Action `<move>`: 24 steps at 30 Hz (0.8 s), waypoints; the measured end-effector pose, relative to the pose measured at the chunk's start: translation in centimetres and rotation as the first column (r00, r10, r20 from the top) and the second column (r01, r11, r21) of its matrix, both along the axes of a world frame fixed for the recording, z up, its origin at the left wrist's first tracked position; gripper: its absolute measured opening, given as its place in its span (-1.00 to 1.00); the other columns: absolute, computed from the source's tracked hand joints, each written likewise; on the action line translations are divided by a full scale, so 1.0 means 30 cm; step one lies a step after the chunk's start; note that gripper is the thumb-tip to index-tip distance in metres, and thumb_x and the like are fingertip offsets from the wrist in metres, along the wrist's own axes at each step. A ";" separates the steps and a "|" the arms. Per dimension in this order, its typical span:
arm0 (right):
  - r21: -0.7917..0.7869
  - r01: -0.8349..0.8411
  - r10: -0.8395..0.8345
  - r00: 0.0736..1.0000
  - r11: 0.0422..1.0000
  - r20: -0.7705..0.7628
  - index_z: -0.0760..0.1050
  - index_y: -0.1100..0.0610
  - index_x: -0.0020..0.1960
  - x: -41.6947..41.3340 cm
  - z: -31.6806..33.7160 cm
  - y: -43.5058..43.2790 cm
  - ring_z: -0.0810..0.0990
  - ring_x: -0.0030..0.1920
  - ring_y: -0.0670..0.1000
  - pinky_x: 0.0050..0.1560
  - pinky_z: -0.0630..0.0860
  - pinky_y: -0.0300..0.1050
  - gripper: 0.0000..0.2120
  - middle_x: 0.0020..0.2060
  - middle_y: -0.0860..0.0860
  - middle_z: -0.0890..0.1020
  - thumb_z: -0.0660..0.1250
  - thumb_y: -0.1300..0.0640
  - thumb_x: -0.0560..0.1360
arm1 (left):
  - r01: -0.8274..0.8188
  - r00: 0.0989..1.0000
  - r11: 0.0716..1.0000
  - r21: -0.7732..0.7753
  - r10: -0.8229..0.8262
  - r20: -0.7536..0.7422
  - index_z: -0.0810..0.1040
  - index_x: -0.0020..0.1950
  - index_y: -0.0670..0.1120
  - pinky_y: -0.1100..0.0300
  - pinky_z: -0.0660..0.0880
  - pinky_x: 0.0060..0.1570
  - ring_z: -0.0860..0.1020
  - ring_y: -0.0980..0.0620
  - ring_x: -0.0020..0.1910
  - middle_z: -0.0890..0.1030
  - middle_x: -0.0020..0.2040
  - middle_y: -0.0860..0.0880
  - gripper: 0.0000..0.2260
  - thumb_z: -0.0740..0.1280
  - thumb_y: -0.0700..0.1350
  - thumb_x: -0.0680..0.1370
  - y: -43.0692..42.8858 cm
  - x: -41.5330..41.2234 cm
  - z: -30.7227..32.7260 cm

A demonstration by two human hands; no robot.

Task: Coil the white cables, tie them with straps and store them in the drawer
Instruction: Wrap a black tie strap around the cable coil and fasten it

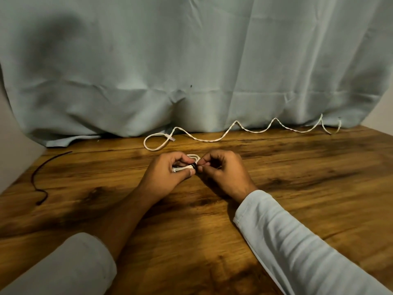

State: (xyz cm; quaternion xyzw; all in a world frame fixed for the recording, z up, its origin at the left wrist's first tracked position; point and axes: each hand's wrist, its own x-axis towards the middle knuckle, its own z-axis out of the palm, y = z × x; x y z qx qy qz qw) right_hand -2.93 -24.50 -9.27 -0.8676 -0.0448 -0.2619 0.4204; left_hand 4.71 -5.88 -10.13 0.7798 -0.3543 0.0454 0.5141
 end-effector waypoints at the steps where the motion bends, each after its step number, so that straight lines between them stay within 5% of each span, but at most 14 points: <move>1: 0.036 0.004 -0.003 1.000 0.999 -0.014 0.71 0.11 -0.10 -0.003 0.002 0.001 0.66 -0.24 -0.13 -0.18 0.58 -0.23 -0.93 -0.24 -0.03 0.73 0.53 0.26 0.48 | -0.001 1.000 1.000 -0.008 0.001 0.000 0.70 0.04 0.07 -0.09 0.61 0.16 0.69 0.15 0.02 0.74 -0.01 0.11 -0.78 0.57 -0.18 0.46 -0.001 -0.001 0.001; 5: 0.301 -0.046 0.085 0.989 0.953 -0.120 0.63 0.26 -0.05 -0.010 0.004 0.011 0.69 -0.33 0.09 -0.40 0.57 -0.10 -0.95 -0.27 0.15 0.69 0.45 0.26 0.57 | -0.012 1.000 1.000 -0.015 0.012 -0.001 0.70 0.04 0.08 -0.09 0.61 0.16 0.69 0.15 0.02 0.74 -0.01 0.11 -0.77 0.57 -0.19 0.46 -0.002 -0.002 0.004; 11: 0.512 -0.105 0.228 0.956 0.853 -0.184 0.63 0.24 0.00 -0.010 0.003 -0.001 0.75 -0.11 0.12 -0.20 0.66 -0.17 -0.86 -0.18 0.17 0.72 0.35 0.42 0.58 | -0.026 1.000 1.000 -0.017 0.026 -0.003 0.70 0.08 0.00 -0.07 0.61 0.16 0.69 0.14 0.02 0.74 -0.01 0.09 -0.78 0.56 -0.19 0.47 -0.002 -0.006 0.007; 17: 0.301 -0.067 0.115 0.982 0.951 -0.147 0.67 0.15 -0.04 -0.004 0.006 -0.003 0.75 -0.18 0.02 -0.05 0.71 0.02 -0.82 -0.18 0.09 0.75 0.37 0.38 0.58 | -0.033 0.999 0.999 0.001 0.033 0.007 0.70 0.09 0.02 -0.05 0.62 0.15 0.68 0.17 0.02 0.73 -0.01 0.12 -0.78 0.56 -0.17 0.47 -0.002 -0.018 0.015; 24: 0.094 -0.008 0.012 0.999 0.996 -0.046 0.69 -0.06 -0.15 0.001 0.006 0.011 0.73 -0.21 -0.08 -0.06 0.69 -0.01 -0.72 -0.25 -0.08 0.74 0.43 0.32 0.53 | -0.028 1.000 0.999 -0.019 0.028 -0.009 0.70 0.08 0.04 -0.05 0.62 0.17 0.68 0.17 0.03 0.73 0.00 0.12 -0.76 0.56 -0.19 0.47 -0.005 -0.022 0.013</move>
